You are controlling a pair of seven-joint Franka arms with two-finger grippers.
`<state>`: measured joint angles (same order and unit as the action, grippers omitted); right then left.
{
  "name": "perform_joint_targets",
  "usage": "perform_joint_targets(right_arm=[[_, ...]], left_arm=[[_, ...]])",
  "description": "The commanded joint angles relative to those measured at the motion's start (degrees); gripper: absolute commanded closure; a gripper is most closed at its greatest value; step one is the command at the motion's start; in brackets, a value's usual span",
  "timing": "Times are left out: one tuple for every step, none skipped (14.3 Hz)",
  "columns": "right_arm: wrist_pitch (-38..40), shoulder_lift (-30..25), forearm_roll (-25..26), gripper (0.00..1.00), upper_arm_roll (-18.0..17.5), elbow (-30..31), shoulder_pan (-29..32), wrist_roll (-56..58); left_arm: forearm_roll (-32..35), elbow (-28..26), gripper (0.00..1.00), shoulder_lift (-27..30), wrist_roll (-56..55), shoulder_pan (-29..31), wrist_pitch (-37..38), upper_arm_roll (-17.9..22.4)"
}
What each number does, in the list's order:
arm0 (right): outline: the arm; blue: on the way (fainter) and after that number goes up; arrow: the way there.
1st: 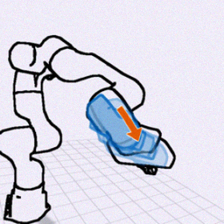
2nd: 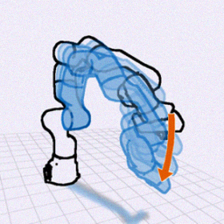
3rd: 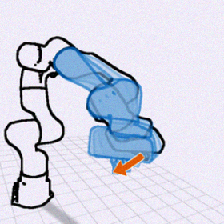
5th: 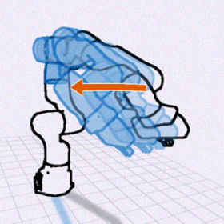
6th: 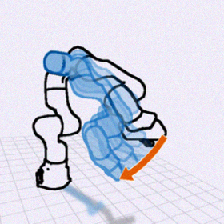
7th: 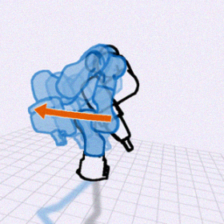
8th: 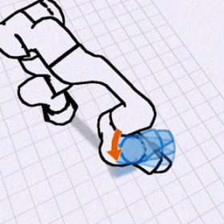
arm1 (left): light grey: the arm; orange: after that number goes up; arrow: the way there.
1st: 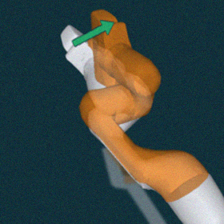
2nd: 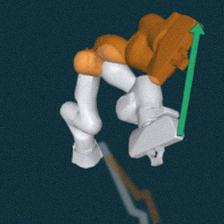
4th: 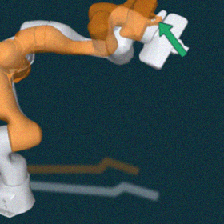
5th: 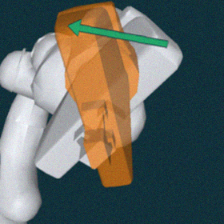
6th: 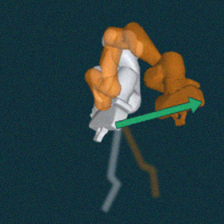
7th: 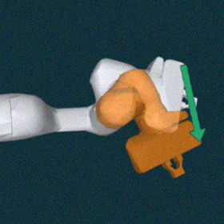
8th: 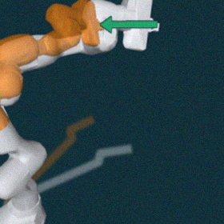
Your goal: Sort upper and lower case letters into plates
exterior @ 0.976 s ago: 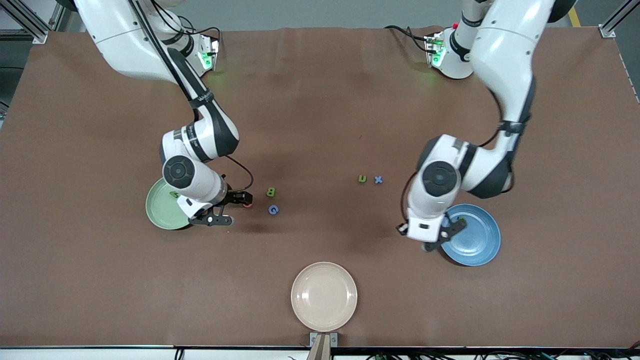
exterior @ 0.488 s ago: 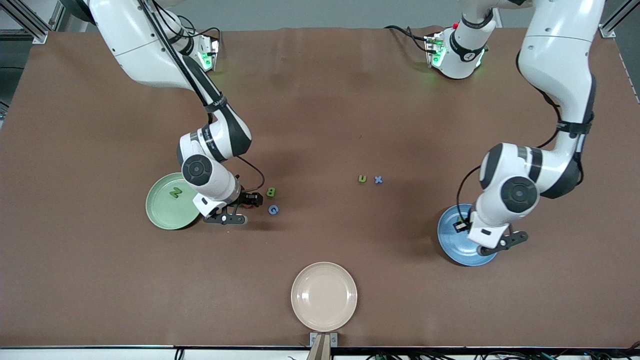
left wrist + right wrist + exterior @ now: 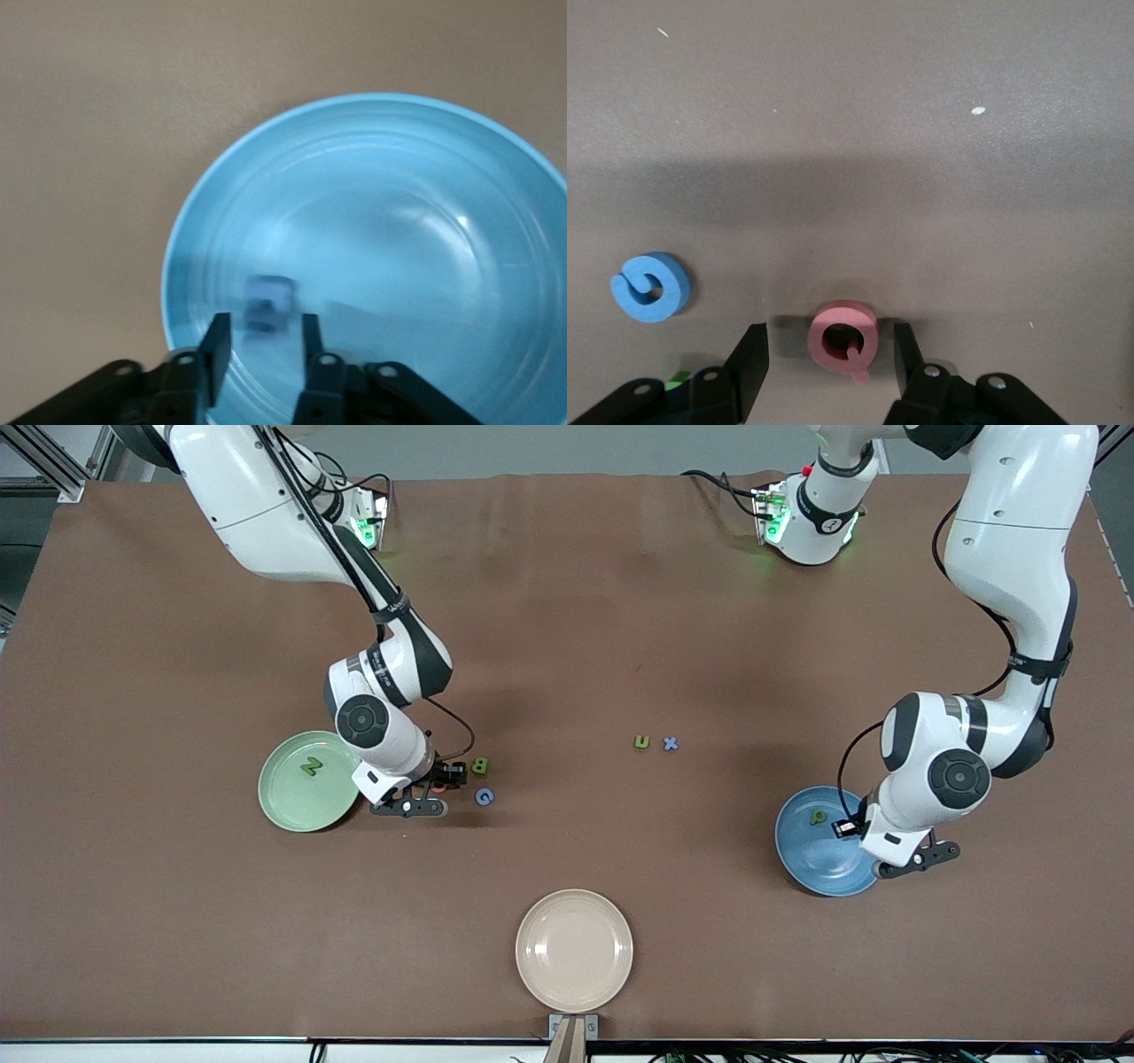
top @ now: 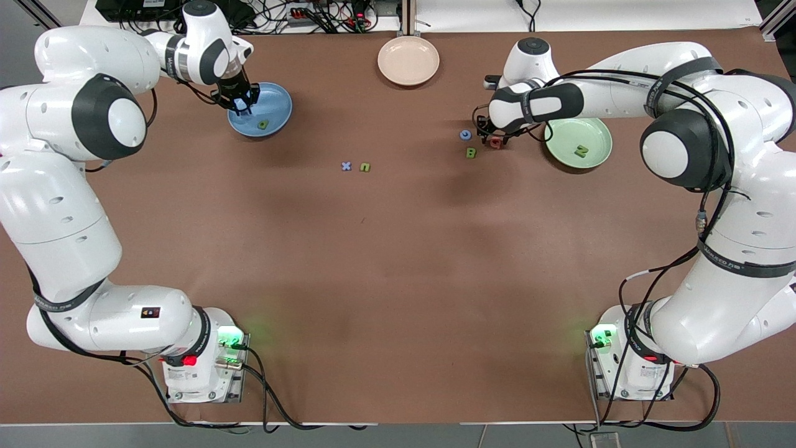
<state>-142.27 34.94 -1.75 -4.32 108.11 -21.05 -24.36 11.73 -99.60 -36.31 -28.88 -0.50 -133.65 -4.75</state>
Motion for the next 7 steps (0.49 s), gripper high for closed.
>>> perform_joint_targets(right_arm=[[-1.1,-0.7,1.4,0.50,0.5,1.4,-0.5,-0.9],[-1.1,-0.7,1.4,0.58,0.5,1.5,-0.5,-0.9],[-1.1,-0.7,1.4,0.67,0.5,1.4,-0.5,-0.9],[-1.0,-0.7,1.4,0.78,0.5,1.4,-0.5,-0.9],[-1.0,-0.7,1.4,0.90,0.6,1.4,-0.5,-0.9],[-0.7,-0.7,1.4,0.99,0.6,1.4,-0.4,-0.9],[-0.4,-0.8,1.4,1.00,0.6,1.4,0.0,-0.7]], left_arm=[[-0.1,-0.8,0.00,2.3,-4.1,-1.3,0.7,-0.4],[-0.1,-1.0,0.00,3.2,-7.5,-2.0,2.5,-2.4],[-0.1,-1.0,0.00,3.8,-10.6,-2.1,4.2,-4.7],[-0.1,-1.3,0.00,4.2,-14.0,-2.2,5.1,-7.4],[-0.1,-2.4,0.00,4.9,-17.4,-2.1,5.3,-10.3],[0.1,-4.4,0.00,5.1,-21.8,-2.3,5.1,-12.8],[0.7,-6.5,0.00,5.5,-26.4,-3.1,4.3,-15.3]])
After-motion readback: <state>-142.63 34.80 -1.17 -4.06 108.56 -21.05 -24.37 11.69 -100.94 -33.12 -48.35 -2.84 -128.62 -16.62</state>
